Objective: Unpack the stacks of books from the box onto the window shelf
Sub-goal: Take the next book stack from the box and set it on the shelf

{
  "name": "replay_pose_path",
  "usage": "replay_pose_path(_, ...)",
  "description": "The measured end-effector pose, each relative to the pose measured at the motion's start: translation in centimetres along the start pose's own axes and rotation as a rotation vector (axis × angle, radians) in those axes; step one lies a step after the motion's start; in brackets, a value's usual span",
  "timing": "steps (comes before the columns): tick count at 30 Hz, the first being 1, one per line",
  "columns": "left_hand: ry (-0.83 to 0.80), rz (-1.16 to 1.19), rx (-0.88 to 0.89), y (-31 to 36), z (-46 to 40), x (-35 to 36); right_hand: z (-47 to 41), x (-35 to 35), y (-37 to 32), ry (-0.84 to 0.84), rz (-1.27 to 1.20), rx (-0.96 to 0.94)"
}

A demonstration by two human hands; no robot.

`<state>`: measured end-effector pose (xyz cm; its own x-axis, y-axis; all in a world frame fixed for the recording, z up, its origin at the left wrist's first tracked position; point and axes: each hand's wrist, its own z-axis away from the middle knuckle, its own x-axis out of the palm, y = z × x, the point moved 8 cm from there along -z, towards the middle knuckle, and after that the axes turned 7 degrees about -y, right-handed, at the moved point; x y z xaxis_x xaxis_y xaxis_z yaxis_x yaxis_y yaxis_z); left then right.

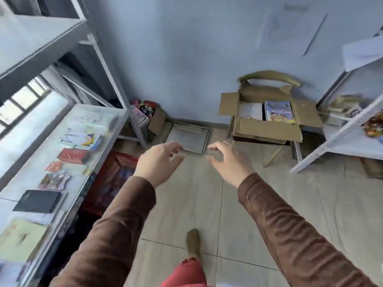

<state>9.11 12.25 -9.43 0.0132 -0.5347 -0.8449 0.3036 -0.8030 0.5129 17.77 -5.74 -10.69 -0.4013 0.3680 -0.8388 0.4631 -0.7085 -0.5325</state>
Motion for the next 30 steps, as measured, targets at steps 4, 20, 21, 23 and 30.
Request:
replay_pose_path(4,-0.065,0.034,0.038,2.3,-8.5,3.0,-4.6,-2.0,6.3,-0.001,-0.018,0.105)
replay_pose_path(20,-0.344,-0.028,0.113,16.2,-36.8,15.4,-20.4,-10.5,30.9,-0.035,-0.078,0.357)
replay_pose_path(21,-0.355,-0.034,0.106,17.1,-38.5,16.4,-21.6,-11.0,32.6,-0.041,-0.082,0.362)
replay_pose_path(23,-0.392,-0.031,0.087,18.6,-41.6,18.4,-23.7,-11.8,36.0,-0.058,-0.094,0.378)
replay_pose_path(30,-0.470,0.026,0.041,21.5,-50.8,24.2,-30.7,-13.4,45.4,-0.107,-0.162,0.451)
